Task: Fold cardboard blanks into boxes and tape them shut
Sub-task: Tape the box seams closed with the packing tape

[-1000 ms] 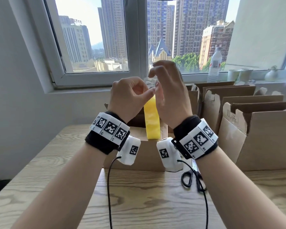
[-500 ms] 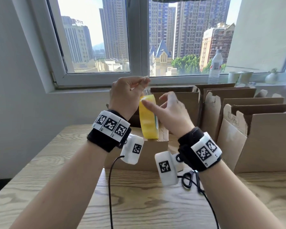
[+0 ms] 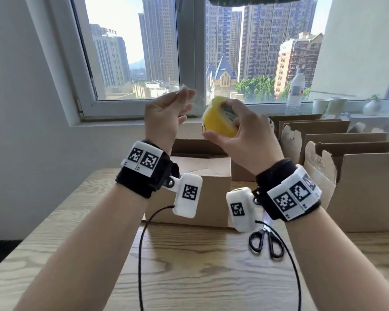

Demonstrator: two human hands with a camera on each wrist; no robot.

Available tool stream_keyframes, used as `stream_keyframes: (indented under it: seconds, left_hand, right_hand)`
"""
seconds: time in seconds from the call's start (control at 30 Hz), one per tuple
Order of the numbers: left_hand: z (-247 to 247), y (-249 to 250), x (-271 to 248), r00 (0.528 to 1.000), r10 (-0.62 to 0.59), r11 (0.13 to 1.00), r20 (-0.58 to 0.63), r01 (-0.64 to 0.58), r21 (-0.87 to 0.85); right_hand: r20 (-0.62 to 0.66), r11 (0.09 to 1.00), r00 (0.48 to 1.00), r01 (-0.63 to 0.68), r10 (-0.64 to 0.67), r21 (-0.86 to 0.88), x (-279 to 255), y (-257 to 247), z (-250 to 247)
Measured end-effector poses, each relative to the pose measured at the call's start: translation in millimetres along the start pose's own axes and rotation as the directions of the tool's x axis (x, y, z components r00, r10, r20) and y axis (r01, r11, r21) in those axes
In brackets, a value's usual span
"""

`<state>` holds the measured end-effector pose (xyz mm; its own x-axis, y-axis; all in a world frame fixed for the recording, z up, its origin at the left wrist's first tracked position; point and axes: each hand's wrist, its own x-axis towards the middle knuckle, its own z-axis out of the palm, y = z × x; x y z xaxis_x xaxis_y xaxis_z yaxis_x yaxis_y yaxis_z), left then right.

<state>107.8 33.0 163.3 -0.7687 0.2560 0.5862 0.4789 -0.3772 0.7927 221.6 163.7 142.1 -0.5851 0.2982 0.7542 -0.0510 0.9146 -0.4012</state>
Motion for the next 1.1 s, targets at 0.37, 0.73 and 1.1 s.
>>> stream_keyframes:
  seconds: [0.37, 0.73, 1.1]
  left_hand:
    - [-7.1, -19.5, -15.7, 0.960, -0.255, 0.942, -0.114, 0.220, -0.253]
    - [-19.5, -8.2, -23.3, 0.949, -0.292, 0.931, -0.117, 0.253, -0.263]
    - [-43.2, 4.5, -50.8, 0.908, -0.325, 0.932, -0.264, 0.260, -0.254]
  right_hand:
    - [-0.011, 0.960, 0.991, -0.132, 0.134, -0.246, -13.5, 20.7, -3.4]
    - [-0.045, 0.874, 0.939, -0.298, 0.340, 0.385, -25.5, 25.3, -44.5]
    - [-0.083, 0.877, 0.986, -0.164, 0.142, -0.453, -58.9, 8.3, -46.6]
